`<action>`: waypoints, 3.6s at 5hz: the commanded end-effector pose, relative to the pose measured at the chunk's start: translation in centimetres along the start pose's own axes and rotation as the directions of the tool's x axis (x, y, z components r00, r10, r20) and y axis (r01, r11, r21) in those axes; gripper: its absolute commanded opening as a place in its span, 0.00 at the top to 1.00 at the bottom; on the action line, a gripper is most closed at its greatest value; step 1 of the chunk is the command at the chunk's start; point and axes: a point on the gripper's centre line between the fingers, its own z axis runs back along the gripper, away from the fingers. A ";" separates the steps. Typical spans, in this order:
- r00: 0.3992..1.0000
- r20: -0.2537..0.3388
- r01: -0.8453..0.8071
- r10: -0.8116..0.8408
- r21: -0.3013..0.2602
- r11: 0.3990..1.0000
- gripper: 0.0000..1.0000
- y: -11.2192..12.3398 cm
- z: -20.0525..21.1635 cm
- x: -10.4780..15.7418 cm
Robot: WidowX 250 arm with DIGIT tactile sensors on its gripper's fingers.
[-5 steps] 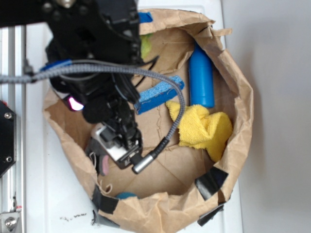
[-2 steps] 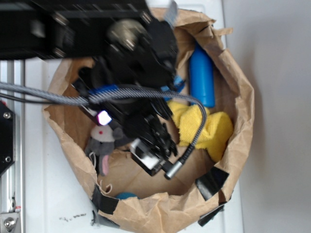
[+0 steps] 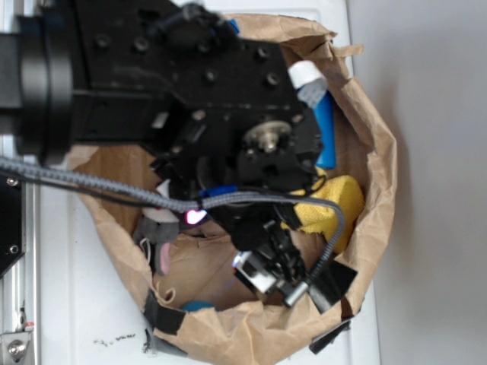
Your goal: Grab the blue ball.
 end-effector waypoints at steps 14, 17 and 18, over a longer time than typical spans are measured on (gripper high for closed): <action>0.958 -0.039 -0.276 0.283 0.121 0.953 0.00 0.2 -6.0 -3.6; 0.946 -0.108 -0.301 0.306 0.064 0.952 0.00 -0.2 -5.3 -5.0; 0.937 -0.144 -0.322 0.318 -0.005 0.947 0.00 -0.7 -5.8 -4.9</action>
